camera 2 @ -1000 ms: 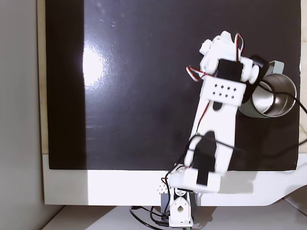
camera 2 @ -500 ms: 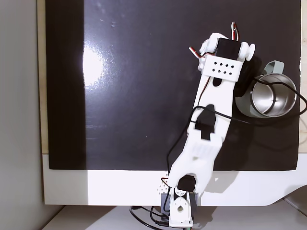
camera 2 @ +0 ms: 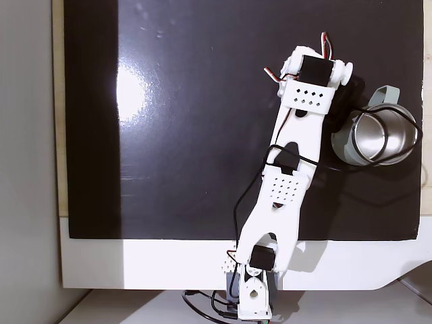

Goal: Grasp a gauze and put it in the cup.

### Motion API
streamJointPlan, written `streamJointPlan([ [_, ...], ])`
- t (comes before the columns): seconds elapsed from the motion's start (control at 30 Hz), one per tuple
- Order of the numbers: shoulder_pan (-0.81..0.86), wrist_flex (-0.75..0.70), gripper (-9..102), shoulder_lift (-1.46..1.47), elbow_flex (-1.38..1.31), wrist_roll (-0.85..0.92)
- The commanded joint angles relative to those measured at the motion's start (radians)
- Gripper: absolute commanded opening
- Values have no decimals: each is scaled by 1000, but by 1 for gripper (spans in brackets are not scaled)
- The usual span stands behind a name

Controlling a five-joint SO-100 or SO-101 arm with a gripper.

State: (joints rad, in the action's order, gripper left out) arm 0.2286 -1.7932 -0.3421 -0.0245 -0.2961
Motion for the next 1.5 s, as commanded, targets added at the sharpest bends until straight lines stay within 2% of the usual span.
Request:
streamJointPlan([
  [0.0, 9, -6, 32, 15, -61, -3],
  [0.17, 8, -5, 28, 55, -86, -6],
  [0.53, 18, -3, 7, 66, -86, -23],
  [0.77, 12, -3, 4, -28, -14, -26],
  [1.2, -37, 2, 3, -491, 296, -34],
  [1.47, -38, 0, 3, -727, 383, -29],
])
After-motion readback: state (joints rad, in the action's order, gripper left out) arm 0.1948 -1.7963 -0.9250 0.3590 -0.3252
